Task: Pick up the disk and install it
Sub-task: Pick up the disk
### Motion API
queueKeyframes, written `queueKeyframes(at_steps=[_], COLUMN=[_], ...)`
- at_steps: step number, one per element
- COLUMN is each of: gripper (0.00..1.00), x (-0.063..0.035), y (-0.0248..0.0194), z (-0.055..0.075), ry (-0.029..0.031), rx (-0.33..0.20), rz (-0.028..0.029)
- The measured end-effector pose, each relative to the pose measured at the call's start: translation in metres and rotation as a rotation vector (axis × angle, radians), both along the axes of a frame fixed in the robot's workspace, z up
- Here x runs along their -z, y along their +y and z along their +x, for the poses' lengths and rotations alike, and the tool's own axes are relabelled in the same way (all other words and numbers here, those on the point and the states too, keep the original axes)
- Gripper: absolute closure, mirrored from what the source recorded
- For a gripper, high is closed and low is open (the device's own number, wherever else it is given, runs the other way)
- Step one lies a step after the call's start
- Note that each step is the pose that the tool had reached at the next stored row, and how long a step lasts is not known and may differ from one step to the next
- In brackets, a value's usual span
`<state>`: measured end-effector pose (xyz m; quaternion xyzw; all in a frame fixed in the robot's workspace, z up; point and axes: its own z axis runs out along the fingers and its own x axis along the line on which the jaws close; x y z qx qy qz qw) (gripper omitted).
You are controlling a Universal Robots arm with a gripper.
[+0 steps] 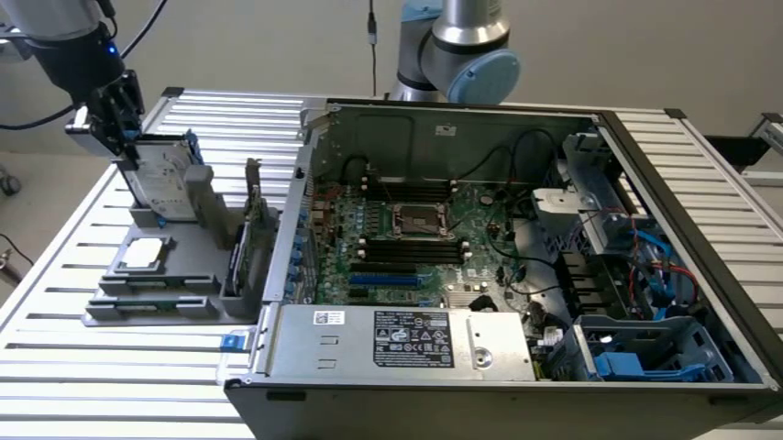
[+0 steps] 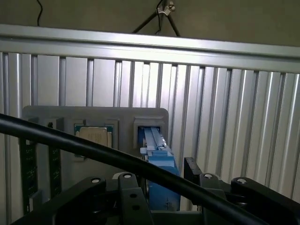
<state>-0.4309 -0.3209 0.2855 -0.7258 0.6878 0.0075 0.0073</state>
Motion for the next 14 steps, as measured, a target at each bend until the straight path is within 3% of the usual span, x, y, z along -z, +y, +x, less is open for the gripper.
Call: queueKeyframes(at_steps=[14], gripper=[0.51], x=[0.0005], y=[0.0021], z=[-0.0001], ry=[-0.0001], rx=[0.01], rz=[-0.0004])
